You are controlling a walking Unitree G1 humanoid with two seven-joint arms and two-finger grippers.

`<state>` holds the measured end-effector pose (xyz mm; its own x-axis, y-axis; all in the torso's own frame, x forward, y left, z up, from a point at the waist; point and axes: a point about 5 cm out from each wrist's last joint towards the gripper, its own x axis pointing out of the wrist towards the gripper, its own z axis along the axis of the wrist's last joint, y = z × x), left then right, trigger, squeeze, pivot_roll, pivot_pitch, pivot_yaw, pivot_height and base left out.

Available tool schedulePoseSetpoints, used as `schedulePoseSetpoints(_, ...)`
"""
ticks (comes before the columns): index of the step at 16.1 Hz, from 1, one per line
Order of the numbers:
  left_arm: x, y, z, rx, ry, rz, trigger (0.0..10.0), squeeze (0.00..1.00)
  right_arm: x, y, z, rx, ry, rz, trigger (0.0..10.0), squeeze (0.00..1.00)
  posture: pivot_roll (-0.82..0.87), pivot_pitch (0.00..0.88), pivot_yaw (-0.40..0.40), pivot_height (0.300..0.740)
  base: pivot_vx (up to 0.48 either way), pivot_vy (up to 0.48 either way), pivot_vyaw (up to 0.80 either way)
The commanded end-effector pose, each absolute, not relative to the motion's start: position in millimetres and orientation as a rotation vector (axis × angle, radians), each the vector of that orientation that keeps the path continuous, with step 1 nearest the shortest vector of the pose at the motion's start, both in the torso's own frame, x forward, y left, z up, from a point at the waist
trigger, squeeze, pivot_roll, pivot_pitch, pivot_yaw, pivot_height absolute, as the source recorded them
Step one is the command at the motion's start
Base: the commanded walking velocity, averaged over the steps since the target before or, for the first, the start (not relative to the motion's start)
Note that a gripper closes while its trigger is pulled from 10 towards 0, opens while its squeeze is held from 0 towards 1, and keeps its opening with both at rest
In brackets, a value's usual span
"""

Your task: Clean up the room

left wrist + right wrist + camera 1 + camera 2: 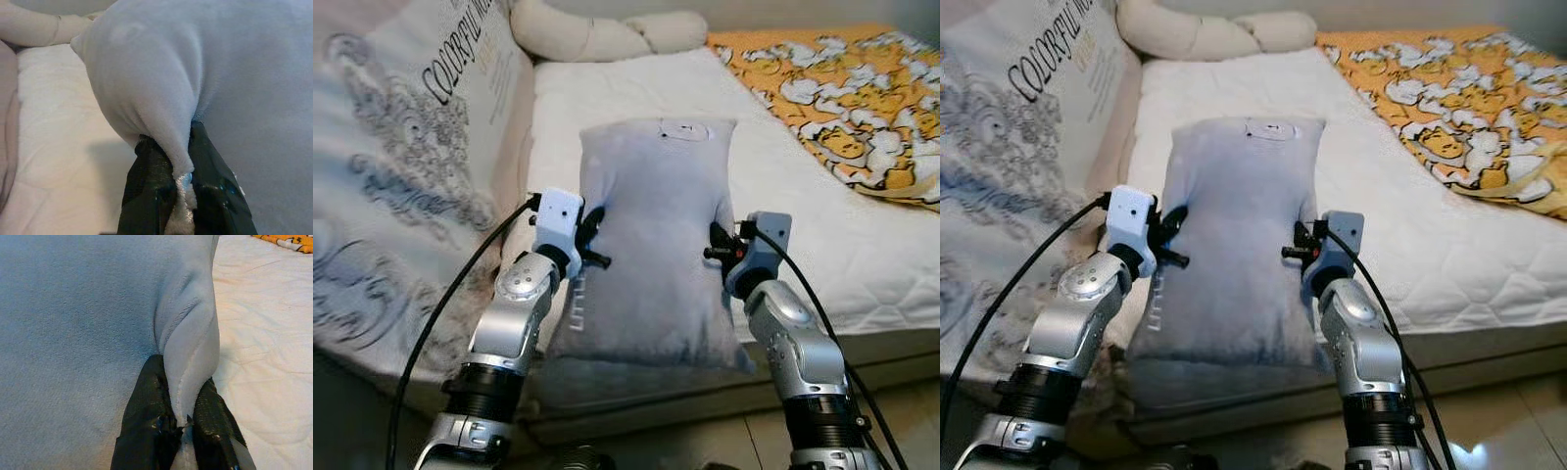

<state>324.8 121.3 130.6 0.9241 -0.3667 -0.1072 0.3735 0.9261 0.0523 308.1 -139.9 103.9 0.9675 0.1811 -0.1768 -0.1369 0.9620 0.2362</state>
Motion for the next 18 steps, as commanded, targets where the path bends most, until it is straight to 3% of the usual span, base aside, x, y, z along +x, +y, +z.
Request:
schedulePoseSetpoints(1, 329.5, 131.0, 141.8, 0.083, 0.046, -0.326, 10.0, 0.0, 310.1, -147.6, 105.4, 0.218, 0.2, 0.122, 10.0, 0.0, -0.01, 0.0, 0.045, 0.74, 0.0, 0.0, 0.0)
schedulePoseSetpoints(18, 328.6, 127.2, 142.3, 0.071, 0.045, -0.347, 10.0, 0.0, 310.1, -147.8, 104.1, 0.199, 0.195, 0.121, 10.0, 0.0, -0.01, 0.0, 0.044, 0.74, 0.014, 0.0, 0.0)
